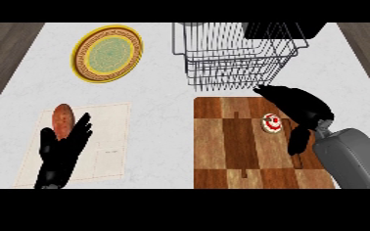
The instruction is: Pick the cupcake from the cutting board and place it in the basket
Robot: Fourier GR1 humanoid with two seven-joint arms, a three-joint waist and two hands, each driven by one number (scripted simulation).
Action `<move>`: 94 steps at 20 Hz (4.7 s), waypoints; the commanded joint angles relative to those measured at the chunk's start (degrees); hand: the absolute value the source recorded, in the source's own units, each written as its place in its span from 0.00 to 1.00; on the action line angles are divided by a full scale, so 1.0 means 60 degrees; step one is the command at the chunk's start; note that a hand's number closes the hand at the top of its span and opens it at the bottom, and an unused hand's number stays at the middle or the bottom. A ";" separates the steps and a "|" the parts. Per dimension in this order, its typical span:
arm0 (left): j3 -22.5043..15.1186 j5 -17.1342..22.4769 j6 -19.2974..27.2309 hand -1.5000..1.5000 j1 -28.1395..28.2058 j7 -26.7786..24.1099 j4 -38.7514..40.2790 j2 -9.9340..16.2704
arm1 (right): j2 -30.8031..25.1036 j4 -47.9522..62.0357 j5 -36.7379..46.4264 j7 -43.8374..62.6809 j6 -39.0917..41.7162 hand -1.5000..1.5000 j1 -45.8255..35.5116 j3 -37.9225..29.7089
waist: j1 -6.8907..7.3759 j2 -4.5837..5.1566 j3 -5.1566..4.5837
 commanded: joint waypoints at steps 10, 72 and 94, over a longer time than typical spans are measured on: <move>-0.0048 -0.0449 -0.0047 0.50 0.0589 0.0473 0.0083 -0.0326 | 0.0646 0.0352 0.0904 -0.0403 -0.0487 0.00 0.0474 -0.0072 | -0.0023 0.0068 -0.0102; 0.0723 -0.0636 -0.0698 0.50 0.0055 0.0074 0.0812 -0.0470 | 0.4432 0.1980 0.1016 0.8996 -0.7545 1.00 -0.7998 -0.1592 | 0.0059 0.0128 -0.0115; 0.0556 -0.1004 -0.0705 0.50 0.0768 0.0364 -0.0142 -0.0798 | 0.4505 0.4611 -0.1279 0.3775 -0.9895 1.00 -0.6208 -0.3934 | 0.0109 0.0099 -0.0101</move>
